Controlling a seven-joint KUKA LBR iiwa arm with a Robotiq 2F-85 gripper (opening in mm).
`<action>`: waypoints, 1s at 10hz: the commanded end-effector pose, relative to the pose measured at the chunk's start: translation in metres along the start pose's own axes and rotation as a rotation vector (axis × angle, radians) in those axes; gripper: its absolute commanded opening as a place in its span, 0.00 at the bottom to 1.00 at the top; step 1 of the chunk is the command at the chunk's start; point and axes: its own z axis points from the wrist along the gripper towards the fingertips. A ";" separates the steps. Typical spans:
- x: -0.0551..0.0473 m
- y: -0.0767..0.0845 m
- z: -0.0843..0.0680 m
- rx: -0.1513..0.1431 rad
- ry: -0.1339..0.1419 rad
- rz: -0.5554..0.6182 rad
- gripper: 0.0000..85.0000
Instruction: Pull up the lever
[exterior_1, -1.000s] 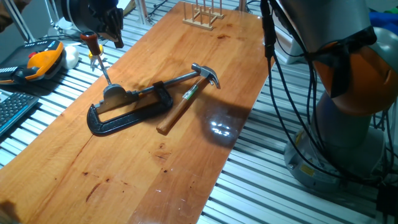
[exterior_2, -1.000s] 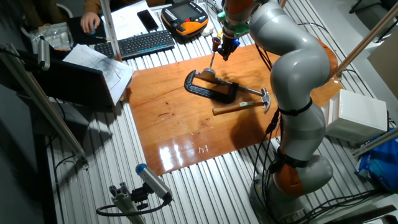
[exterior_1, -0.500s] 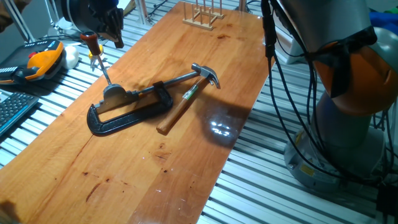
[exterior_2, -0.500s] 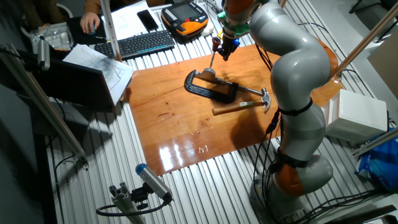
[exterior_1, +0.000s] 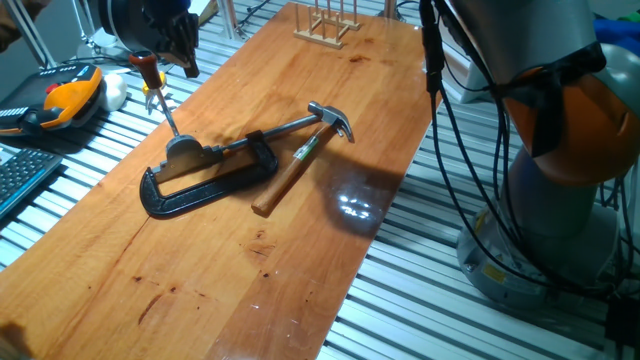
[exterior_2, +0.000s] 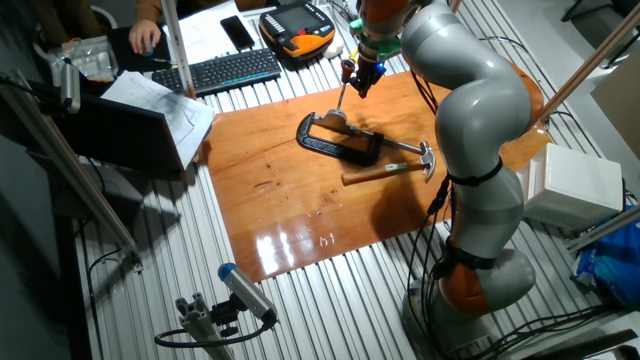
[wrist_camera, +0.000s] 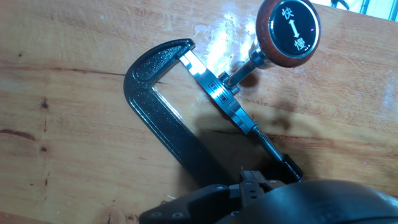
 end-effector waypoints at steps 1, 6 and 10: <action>0.000 0.000 0.000 -0.001 0.000 0.000 0.00; 0.000 0.001 0.002 -0.001 -0.002 0.000 0.00; 0.001 0.001 0.003 -0.003 -0.002 0.000 0.00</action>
